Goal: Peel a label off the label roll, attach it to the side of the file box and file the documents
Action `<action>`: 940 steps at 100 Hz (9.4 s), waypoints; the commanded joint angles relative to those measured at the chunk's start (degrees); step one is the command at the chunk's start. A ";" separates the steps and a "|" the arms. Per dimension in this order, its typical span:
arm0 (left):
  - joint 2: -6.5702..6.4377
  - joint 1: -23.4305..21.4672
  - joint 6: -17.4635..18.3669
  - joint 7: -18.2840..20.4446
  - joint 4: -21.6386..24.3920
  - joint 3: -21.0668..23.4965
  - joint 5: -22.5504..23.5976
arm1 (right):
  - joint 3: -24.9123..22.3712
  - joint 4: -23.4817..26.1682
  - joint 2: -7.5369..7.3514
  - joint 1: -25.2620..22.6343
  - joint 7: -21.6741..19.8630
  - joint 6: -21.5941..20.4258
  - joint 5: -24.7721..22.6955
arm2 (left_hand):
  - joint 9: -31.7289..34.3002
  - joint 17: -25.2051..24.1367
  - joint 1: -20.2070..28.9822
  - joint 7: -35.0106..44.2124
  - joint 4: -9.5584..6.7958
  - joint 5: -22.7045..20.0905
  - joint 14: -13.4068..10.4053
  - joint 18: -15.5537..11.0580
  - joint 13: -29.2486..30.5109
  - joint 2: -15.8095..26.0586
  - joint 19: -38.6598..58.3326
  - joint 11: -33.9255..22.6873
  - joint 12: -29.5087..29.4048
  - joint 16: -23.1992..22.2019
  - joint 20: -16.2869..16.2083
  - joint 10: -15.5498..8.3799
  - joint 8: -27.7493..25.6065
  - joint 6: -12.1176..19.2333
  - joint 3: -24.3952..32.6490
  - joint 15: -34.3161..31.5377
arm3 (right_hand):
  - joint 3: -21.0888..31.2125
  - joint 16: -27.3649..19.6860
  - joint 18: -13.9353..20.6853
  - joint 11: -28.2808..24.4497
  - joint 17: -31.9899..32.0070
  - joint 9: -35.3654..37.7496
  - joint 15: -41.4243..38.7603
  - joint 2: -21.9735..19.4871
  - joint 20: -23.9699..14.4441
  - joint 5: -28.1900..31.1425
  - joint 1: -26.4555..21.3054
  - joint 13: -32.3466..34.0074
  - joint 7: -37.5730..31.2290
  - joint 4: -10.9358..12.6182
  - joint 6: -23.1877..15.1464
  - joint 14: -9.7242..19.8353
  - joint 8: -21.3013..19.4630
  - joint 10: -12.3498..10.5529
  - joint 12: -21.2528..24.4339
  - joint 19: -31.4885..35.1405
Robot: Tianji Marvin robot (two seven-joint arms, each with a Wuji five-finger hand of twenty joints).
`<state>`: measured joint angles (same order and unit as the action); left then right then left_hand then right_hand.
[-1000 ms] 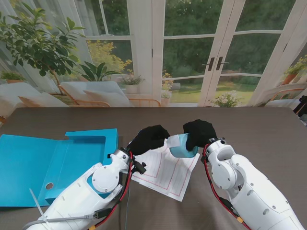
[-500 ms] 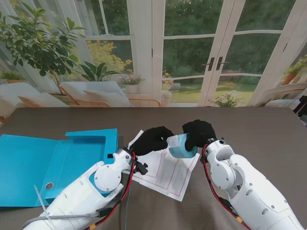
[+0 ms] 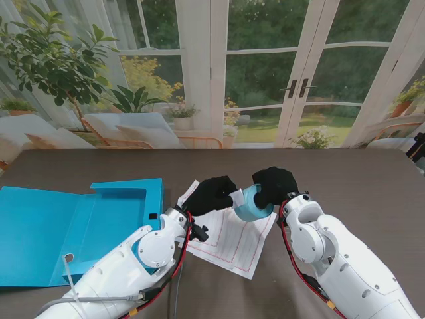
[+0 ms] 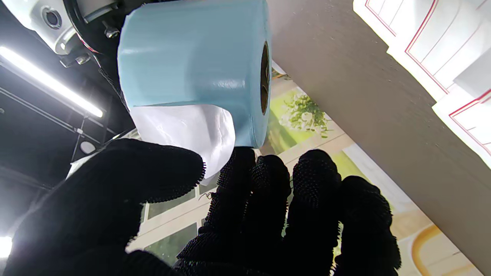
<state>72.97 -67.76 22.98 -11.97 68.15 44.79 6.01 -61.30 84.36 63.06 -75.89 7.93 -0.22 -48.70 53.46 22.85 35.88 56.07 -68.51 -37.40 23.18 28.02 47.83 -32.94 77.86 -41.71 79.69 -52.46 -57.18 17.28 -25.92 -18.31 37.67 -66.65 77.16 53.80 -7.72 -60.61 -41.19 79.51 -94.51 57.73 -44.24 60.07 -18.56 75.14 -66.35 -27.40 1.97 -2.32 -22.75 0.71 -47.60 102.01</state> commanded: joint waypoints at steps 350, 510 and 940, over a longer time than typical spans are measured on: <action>-2.57 -11.13 -5.59 -1.00 10.46 11.72 4.57 | 1.51 -18.00 -2.89 9.76 -3.80 1.96 -9.77 | 26.60 28.03 7.38 9.44 -9.96 -21.65 -5.00 7.28 24.59 -5.60 14.31 2.10 -17.70 9.14 15.74 -8.81 1.84 5.11 12.88 -4.06 | 9.65 -1.36 -1.98 3.98 -24.39 3.25 2.00 -9.53 1.94 1.10 -4.24 0.28 -8.17 6.11 -8.47 5.45 -4.80 2.29 0.45 -2.43; -3.48 -14.50 -7.01 -0.75 13.41 14.13 6.79 | 11.46 -24.32 -5.79 17.39 -17.77 6.42 -14.64 | 26.65 27.59 7.45 9.70 -10.08 -21.17 -4.68 7.20 24.60 -5.56 14.56 2.25 -17.14 8.62 15.06 -8.50 1.61 4.82 13.12 -4.01 | -9.77 -28.05 -7.04 23.48 18.10 -47.21 64.88 -28.60 10.90 -42.28 10.42 -28.44 16.64 23.59 -4.80 -7.71 2.86 3.27 20.87 -36.46; -1.79 -11.92 -14.83 -4.93 17.00 10.15 7.64 | 4.96 19.58 1.52 -7.90 -9.87 19.02 16.43 | 26.07 26.50 7.52 12.83 -10.23 -17.32 -1.27 6.83 24.45 -5.51 22.13 2.20 -13.89 9.50 15.40 -7.40 0.63 3.04 13.54 -7.64 | -75.46 -19.50 -12.92 15.82 5.40 -17.61 46.05 -40.30 10.89 -17.99 -45.90 -3.20 0.10 23.64 5.31 -7.81 16.59 7.35 11.92 -26.37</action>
<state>71.04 -80.02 7.66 -17.76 83.94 54.55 13.84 -56.44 104.47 64.86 -83.05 -0.64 18.63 -32.42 77.90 49.93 45.32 66.48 -77.10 -56.00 20.21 33.34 71.15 -38.34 95.83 -39.81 64.54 -43.54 -42.06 12.70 -24.51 -13.20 51.01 -74.35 2.13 33.87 -19.24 -44.17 -41.19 61.36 -48.27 9.55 -33.55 43.61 -54.75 69.83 -64.73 -4.86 7.14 -10.85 -6.81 8.90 -35.04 73.06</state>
